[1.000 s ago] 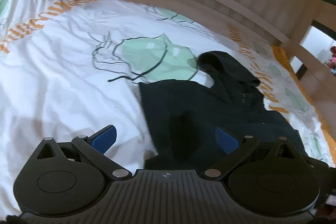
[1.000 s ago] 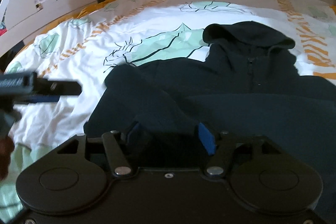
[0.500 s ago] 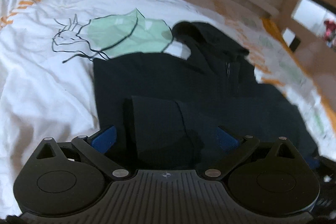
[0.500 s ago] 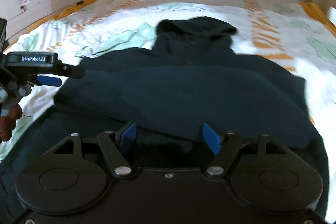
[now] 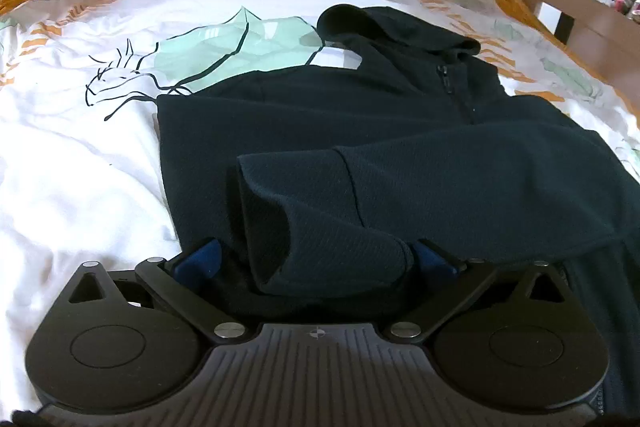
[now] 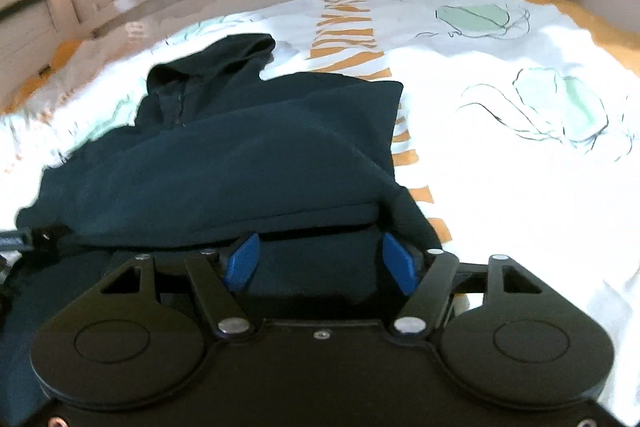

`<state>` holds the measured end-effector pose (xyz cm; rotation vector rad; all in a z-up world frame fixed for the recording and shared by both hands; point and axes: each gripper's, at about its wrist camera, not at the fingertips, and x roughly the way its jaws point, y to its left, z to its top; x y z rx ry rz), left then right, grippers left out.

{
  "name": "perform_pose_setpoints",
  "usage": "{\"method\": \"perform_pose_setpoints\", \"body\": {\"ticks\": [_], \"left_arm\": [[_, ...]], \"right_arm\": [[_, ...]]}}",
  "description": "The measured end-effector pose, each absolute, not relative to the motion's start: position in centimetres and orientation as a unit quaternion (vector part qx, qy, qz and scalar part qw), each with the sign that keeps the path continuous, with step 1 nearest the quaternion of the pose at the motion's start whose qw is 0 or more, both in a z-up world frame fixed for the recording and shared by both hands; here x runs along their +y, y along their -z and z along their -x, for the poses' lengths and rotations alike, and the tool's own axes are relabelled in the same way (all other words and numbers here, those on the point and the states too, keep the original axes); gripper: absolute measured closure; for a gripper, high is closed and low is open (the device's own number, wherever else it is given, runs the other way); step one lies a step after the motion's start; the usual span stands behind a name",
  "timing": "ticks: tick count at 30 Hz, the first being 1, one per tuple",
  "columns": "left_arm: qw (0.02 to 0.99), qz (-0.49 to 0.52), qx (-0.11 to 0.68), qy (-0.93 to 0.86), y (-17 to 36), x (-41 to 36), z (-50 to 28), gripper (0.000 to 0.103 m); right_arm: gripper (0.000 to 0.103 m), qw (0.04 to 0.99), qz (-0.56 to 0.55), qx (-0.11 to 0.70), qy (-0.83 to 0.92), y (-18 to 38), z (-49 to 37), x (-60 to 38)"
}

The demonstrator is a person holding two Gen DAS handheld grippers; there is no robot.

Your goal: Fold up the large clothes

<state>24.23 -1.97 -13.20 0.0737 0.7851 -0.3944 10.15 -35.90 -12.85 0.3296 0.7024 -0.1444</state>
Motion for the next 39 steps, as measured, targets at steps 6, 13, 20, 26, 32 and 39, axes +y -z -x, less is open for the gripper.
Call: {"method": "perform_pose_setpoints", "body": {"ticks": [6,13,20,26,32,39], "left_arm": [[0.908,-0.038,0.374,0.187,13.0,-2.1,-23.9,0.000],[0.908,-0.025,0.373,0.190,12.4,-1.9,-24.0,0.000],[0.909,0.002,0.370,0.192,11.4,-1.4,-24.2,0.000],[0.909,-0.027,0.376,0.178,13.0,-2.4,-24.6,0.000],[0.917,-0.039,0.360,0.170,13.5,-2.7,-24.1,0.000],[0.918,-0.037,0.356,0.172,13.5,-2.5,-24.1,0.000]], "right_arm": [[0.030,0.942,-0.156,0.294,0.049,10.6,-10.0,-35.9],[0.030,0.942,-0.146,0.299,0.034,11.9,-13.4,-36.1],[0.030,0.928,-0.126,0.351,0.017,14.2,-12.2,-35.5],[0.030,0.937,-0.147,0.317,0.022,11.8,-12.4,-36.1],[0.029,0.940,-0.145,0.308,0.032,11.3,-16.3,-36.4],[0.027,0.926,-0.155,0.338,0.061,15.2,-18.6,-37.0]]}}
